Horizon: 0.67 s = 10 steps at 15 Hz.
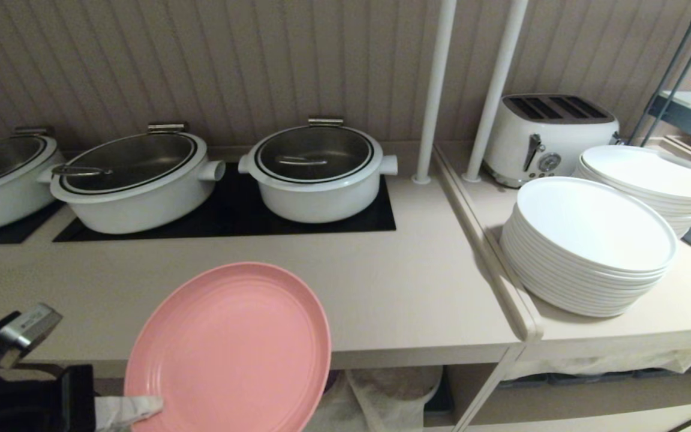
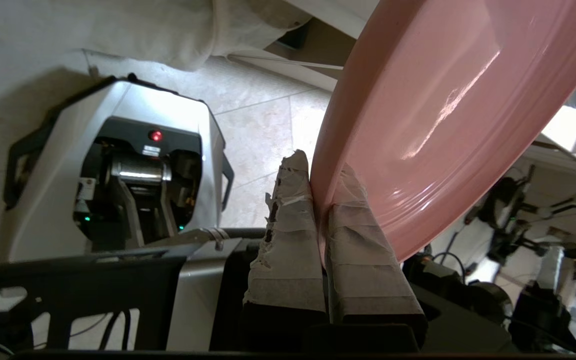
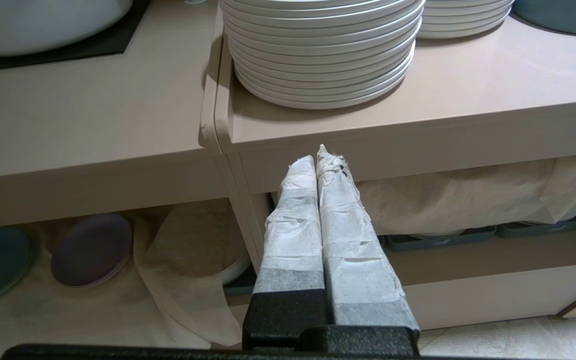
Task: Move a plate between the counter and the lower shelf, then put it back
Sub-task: Put the plate
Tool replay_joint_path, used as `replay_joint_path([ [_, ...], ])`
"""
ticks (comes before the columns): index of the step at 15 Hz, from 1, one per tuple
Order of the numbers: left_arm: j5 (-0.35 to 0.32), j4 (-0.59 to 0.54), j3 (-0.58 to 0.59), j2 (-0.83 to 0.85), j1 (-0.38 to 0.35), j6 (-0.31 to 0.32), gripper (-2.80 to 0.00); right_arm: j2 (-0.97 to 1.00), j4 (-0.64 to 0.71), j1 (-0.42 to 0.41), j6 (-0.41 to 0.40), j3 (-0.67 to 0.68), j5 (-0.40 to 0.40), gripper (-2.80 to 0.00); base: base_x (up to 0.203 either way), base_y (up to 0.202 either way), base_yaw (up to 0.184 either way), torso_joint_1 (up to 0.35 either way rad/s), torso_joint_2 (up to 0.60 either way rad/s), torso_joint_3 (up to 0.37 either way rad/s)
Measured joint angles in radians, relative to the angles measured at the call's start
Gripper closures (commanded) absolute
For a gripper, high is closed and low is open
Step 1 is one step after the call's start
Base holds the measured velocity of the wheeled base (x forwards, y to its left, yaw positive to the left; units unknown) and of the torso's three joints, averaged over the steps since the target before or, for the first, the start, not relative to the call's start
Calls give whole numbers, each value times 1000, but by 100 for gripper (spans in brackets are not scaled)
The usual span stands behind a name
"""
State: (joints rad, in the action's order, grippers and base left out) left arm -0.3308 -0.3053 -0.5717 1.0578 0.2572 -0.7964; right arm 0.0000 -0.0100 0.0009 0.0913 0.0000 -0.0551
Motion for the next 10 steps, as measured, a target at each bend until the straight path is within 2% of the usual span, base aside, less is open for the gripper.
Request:
replay_joint_path([
  [4, 3, -37, -117, 142, -4, 59, 0, 0, 0, 0, 0, 0, 0, 0, 0, 0, 0, 0, 0, 0],
  [10, 7, -62, -285, 365, -23, 72, 0, 0, 0, 0, 0, 0, 0, 0, 0, 0, 0, 0, 0, 0],
])
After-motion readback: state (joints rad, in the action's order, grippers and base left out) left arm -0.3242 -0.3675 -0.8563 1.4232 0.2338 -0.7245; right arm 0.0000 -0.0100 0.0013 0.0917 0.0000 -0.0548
